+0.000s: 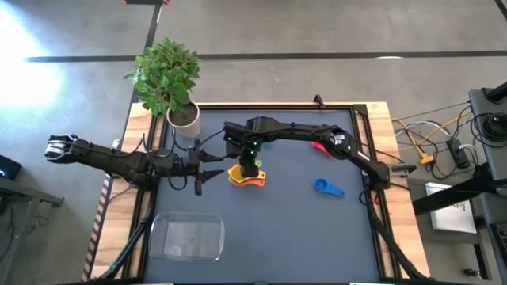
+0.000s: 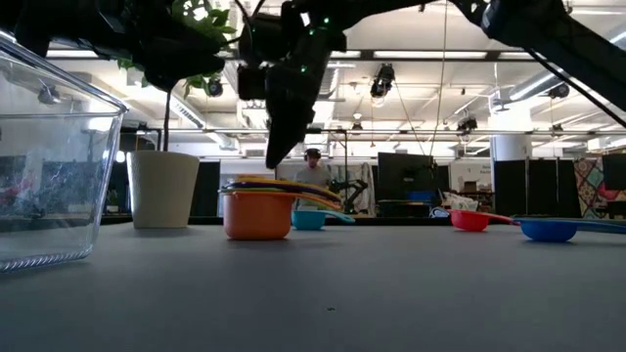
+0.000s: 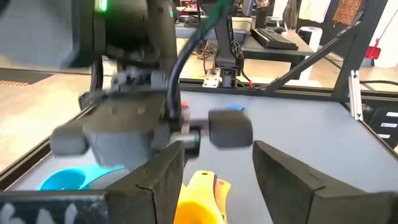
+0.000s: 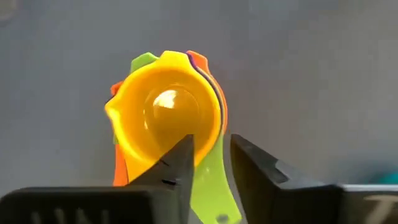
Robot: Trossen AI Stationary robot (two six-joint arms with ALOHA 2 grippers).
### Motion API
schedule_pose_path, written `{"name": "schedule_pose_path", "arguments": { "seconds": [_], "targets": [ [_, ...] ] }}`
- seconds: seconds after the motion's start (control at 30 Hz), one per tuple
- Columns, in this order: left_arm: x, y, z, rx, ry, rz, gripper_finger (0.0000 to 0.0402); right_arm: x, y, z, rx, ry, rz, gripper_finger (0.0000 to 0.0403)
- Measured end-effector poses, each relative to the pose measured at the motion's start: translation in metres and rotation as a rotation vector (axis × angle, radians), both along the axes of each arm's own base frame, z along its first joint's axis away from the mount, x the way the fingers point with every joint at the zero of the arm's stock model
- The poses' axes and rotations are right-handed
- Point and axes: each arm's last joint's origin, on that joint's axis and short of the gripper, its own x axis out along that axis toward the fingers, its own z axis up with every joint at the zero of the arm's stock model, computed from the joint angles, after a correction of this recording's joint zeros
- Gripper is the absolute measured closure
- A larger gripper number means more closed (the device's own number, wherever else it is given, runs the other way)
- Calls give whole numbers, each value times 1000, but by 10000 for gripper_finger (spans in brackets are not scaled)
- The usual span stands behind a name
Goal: Nest measuring cups in basket
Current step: Stack the yellow measuring cup on top of the purple measuring cup, then stack the light blue measuring cup on top of the yellow measuring cup
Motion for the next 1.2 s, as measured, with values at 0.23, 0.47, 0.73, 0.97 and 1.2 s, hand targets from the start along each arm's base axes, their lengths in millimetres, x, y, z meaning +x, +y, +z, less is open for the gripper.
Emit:
{"name": "schedule_pose_path", "arguments": {
  "seconds": [0.23,0.47,0.73,0.97,1.2],
  "targets": [
    [0,0,0,-2,2,0,228,-23,-31,28,-76,3,-126,245],
    [0,0,-2,0,19,0,228,-60,-97,0,10,94,-313,223],
    [-1,0,-3,-2,29,1,228,-112,-91,-5,-13,-118,-414,223],
    [-1,1,-7,-5,39,10,228,-143,-81,-30,-20,-352,-510,222],
    [-1,3,-7,-13,38,23,228,-139,-92,-57,-46,-334,-499,202]
  ]
}}
